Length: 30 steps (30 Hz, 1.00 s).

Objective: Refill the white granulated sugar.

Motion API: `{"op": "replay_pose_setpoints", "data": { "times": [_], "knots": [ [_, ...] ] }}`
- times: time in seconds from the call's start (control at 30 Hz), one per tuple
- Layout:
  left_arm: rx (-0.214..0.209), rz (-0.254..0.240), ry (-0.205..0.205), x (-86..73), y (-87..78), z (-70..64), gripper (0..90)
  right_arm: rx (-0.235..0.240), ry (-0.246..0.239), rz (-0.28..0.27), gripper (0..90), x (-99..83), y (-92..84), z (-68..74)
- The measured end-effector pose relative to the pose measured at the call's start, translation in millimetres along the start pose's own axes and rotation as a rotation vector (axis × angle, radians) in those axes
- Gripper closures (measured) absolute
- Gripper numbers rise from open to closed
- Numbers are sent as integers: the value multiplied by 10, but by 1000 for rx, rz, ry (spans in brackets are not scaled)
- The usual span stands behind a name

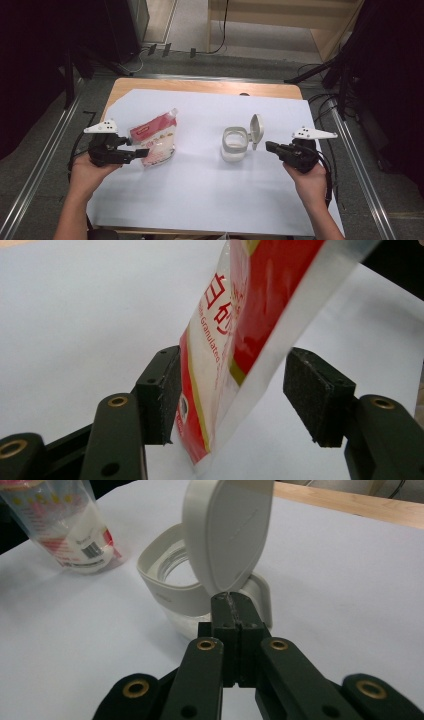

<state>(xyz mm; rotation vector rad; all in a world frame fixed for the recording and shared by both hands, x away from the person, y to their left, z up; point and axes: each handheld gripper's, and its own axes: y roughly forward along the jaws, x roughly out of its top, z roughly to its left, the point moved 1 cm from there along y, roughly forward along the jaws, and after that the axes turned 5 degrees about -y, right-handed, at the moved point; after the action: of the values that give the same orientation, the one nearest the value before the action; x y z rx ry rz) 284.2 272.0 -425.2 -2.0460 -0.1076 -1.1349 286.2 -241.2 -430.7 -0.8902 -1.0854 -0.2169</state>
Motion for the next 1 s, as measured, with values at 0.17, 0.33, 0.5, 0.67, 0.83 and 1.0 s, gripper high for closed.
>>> {"op": "replay_pose_setpoints", "data": {
  "times": [0.17,0.33,0.5,0.67,0.83,1.0],
  "knots": [
    [2,16,4,-42,-57,13,417,-11,8,-4,900,13,-27,-64],
    [11,10,-5,-105,-146,28,418,-19,19,-14,900,29,-40,-127],
    [21,15,-22,-174,-249,89,417,-25,18,-13,900,47,-10,-167],
    [55,27,-40,-241,-293,179,423,-32,26,-14,900,68,20,-204],
    [112,23,-36,-287,-307,258,432,-32,25,-16,900,85,38,-205],
    [158,2,-71,-332,-308,374,431,-26,25,-19,900,126,58,-177]
  ]
}}
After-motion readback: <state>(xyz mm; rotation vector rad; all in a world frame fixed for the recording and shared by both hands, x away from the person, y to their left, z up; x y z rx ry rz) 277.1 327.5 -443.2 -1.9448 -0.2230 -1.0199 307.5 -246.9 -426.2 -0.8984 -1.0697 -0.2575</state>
